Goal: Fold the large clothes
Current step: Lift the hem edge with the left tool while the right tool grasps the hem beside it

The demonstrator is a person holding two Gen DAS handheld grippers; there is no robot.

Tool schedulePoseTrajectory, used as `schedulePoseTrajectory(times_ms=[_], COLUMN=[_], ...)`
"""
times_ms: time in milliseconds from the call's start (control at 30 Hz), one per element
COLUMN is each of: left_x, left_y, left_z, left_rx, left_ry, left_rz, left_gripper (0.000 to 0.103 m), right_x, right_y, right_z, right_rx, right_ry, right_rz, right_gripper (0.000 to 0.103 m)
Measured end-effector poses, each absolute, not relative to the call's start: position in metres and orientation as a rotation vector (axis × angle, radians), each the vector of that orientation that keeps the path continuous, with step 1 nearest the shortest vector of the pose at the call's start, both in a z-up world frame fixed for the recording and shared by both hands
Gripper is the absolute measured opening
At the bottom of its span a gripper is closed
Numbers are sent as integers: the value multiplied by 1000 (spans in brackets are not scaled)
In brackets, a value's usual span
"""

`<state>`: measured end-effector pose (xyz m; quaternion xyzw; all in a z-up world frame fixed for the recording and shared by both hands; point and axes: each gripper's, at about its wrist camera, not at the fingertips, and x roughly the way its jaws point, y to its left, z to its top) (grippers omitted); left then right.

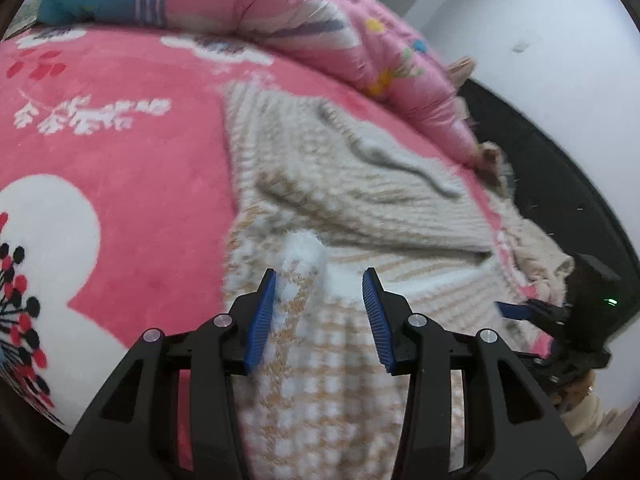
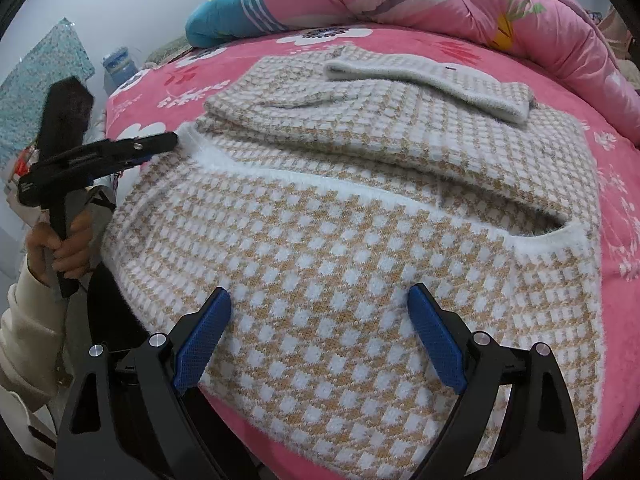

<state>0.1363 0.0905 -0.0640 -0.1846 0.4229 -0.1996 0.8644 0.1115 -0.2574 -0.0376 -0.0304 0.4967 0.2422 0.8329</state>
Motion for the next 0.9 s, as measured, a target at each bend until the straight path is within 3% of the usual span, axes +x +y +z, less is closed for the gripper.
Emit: schedulePoseTrajectory(times_ms=[367, 733, 900], left_x=[141, 112, 108], left_y=[81, 20, 19], left_z=[-68, -64, -64], left_rx=[-399, 64, 83], left_ry=[1004, 977, 964], left_rz=[-426, -184, -143], left_gripper=[41, 42, 42], right_x=[111, 109, 103], right_y=[-259, -280, -333], right_z=[-37, -26, -1], right_rx=[-56, 3, 75], right_ry=[1046, 1023, 942], right_rz=[518, 480, 381], right_gripper=[88, 87, 87])
